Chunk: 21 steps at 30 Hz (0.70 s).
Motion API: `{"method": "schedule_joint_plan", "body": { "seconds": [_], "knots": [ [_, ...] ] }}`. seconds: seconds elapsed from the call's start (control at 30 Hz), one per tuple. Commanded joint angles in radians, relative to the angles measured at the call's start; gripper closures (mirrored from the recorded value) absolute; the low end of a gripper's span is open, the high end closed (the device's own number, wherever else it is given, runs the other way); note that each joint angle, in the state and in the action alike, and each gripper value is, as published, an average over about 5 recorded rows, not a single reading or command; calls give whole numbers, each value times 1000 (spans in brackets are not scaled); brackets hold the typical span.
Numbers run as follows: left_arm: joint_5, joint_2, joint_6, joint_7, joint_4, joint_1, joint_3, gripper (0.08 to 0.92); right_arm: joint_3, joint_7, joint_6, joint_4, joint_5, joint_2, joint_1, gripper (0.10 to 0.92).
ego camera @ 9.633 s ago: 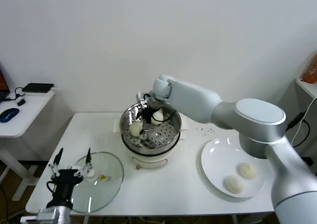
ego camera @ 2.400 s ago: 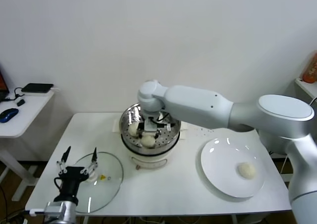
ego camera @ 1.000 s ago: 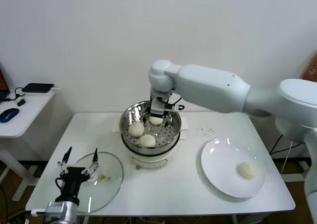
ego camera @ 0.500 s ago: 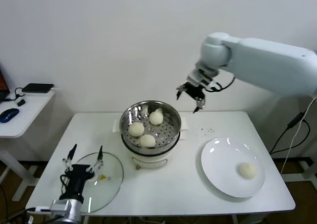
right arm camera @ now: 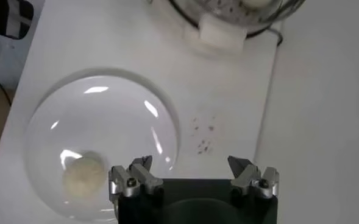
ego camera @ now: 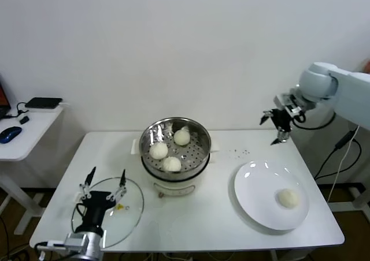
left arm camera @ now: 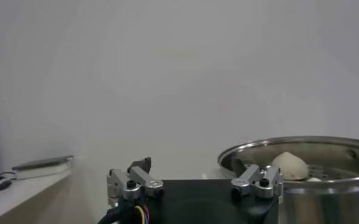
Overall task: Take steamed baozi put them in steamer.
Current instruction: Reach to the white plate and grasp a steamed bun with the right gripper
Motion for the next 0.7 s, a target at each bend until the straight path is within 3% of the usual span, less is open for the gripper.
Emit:
{"method": "schedule_joint_plan", "body": {
  "seconds": [0.03, 0.37, 0.7],
  "knots": [
    [10, -8, -2, 0, 5, -2, 19, 177, 62, 29, -81, 12, -135, -179, -217, 203],
    [40, -12, 1, -2, 6, -7, 57, 177, 269, 16, -89, 41, -208, -240, -531, 203],
    [49, -16, 8, -4, 1, -10, 59, 177, 364, 3, -70, -50, -254, -170, -638, 203]
  ]
}}
